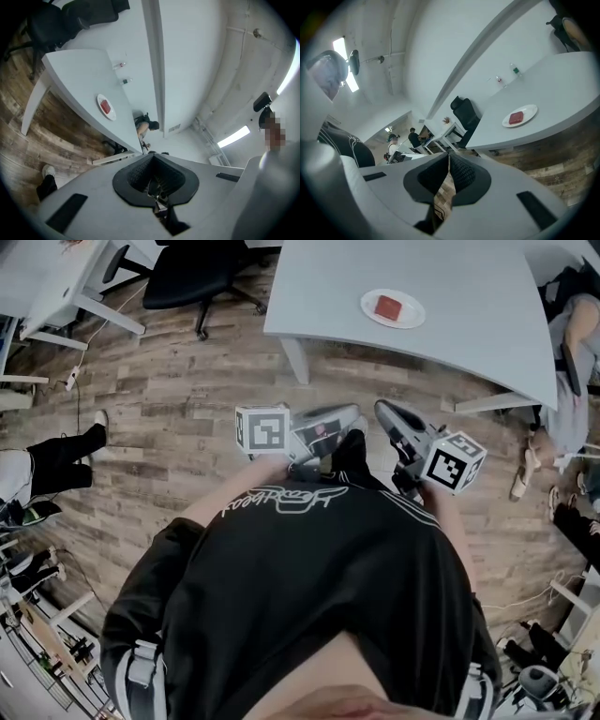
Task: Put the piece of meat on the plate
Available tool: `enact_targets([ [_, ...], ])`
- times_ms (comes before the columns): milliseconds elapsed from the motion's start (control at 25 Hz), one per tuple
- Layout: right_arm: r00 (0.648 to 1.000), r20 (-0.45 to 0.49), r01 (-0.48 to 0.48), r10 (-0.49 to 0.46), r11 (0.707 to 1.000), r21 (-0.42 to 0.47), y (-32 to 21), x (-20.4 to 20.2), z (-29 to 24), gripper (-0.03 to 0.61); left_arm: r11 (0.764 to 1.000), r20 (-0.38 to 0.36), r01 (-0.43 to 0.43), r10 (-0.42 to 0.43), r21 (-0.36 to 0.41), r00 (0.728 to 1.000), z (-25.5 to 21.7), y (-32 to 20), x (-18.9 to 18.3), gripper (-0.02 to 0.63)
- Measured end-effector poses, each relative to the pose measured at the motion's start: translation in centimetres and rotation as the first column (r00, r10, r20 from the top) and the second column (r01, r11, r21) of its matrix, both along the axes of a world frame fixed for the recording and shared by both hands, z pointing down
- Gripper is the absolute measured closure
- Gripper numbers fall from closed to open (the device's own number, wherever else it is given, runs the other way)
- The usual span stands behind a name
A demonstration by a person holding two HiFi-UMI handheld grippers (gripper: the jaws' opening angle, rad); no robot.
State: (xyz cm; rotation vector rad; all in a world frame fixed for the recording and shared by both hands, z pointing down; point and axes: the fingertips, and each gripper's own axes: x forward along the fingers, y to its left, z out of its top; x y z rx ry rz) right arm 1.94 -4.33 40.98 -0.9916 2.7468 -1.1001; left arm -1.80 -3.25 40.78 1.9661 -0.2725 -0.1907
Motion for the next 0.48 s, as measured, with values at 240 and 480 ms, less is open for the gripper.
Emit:
enact_targets([
  [240,1.0,-0.009,0.001,0.0,1.0,0.028,3.6,-1.7,-0.3,0.565,0.999,0.038,-0.011,0.01,0.04,0.999,-0.1,3.4,-1.3,0.606],
  [480,0.999,-0.03,-0.012,0.014,0.998,0.055,6.3,-1.8,-0.7,0.565,0.995,0.076,-0.039,0.032,0.093,0.997,-0.4,5.8,-1.3,0.606],
])
